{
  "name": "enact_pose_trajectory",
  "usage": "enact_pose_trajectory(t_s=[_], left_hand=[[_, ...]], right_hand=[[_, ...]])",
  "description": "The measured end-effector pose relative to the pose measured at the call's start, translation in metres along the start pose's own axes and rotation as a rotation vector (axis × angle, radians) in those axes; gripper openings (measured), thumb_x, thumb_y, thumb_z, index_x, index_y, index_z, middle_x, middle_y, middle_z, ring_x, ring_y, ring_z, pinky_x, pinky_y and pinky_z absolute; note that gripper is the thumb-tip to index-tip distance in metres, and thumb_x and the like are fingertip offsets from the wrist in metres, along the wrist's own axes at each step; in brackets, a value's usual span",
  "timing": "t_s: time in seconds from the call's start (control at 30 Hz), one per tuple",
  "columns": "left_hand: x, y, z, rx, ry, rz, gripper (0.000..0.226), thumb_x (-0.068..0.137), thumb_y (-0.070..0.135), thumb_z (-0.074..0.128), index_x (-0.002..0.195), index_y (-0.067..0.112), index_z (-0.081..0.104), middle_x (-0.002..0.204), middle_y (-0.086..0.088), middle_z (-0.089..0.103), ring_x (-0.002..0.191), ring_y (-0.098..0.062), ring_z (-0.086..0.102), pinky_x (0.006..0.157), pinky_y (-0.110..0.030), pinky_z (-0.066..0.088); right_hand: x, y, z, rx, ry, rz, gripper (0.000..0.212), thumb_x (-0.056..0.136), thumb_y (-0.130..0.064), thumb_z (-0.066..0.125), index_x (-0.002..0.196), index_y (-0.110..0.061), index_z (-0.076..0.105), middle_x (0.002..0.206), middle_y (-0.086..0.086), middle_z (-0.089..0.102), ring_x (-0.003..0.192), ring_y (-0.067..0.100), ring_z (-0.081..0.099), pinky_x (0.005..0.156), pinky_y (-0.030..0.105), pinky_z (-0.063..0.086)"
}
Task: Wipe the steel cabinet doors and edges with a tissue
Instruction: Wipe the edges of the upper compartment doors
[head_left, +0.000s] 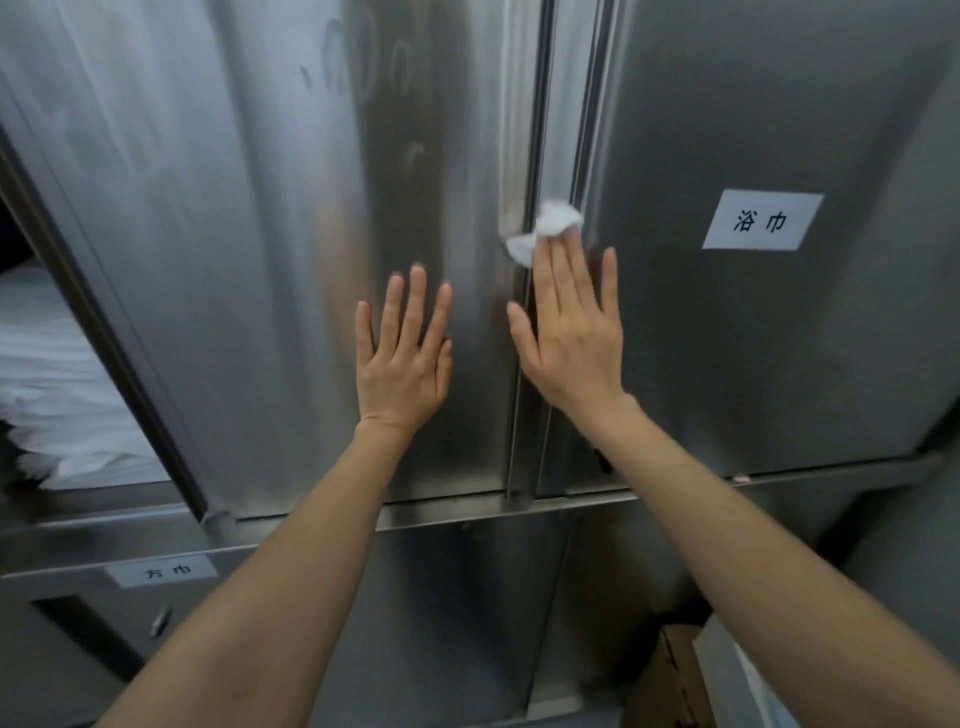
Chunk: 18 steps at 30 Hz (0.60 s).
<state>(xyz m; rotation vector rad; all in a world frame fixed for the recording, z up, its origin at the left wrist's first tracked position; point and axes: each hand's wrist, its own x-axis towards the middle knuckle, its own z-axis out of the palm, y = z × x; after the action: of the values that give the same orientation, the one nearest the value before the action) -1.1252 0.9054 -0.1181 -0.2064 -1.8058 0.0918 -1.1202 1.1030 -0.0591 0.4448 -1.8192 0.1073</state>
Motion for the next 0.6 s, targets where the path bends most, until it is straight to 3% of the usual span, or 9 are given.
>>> enact_pose_trajectory(t_s=[0.13,0.3,0.37,0.6], left_hand=[[0.000,0.002,0.000,0.006,0.012,0.000,0.060,0.105,0.033,0.030,0.159,0.020,0.007,0.166,-0.006,-0.010,0.153,-0.025,-0.004,0.122,-0.049,-0.001],[0.001,0.002,0.001,-0.009,0.023,-0.011,0.060,0.104,0.032,0.028,0.159,0.020,0.008,0.166,-0.005,-0.010,0.153,-0.024,-0.004,0.123,-0.048,-0.003],[0.000,0.002,0.002,-0.007,0.025,-0.010,0.060,0.104,0.032,0.027,0.159,0.020,0.006,0.166,-0.005,-0.011,0.153,-0.024,-0.005,0.123,-0.048,-0.003],[-0.001,0.001,0.001,0.009,0.008,-0.001,0.062,0.104,0.033,0.029,0.159,0.019,0.004,0.165,-0.005,-0.014,0.153,-0.024,-0.007,0.122,-0.050,0.000]], right_hand=[[0.018,0.006,0.003,0.030,0.054,0.006,0.059,0.105,-0.035,0.039,0.147,0.006,0.036,0.154,0.022,0.035,0.146,0.032,0.032,0.123,0.046,0.009],[-0.159,-0.034,0.021,0.050,-0.307,0.054,0.062,0.099,-0.039,0.051,0.144,0.003,0.044,0.155,0.016,0.028,0.141,0.033,0.040,0.124,0.044,0.015],[-0.184,-0.046,0.018,0.050,-0.389,0.091,0.064,0.099,-0.043,0.048,0.145,0.002,0.042,0.155,0.015,0.027,0.141,0.031,0.041,0.124,0.041,0.015],[-0.032,-0.024,0.014,0.117,-0.049,0.172,0.062,0.106,-0.040,0.033,0.151,0.003,0.028,0.158,0.015,0.016,0.150,0.026,0.019,0.124,0.041,0.008]])
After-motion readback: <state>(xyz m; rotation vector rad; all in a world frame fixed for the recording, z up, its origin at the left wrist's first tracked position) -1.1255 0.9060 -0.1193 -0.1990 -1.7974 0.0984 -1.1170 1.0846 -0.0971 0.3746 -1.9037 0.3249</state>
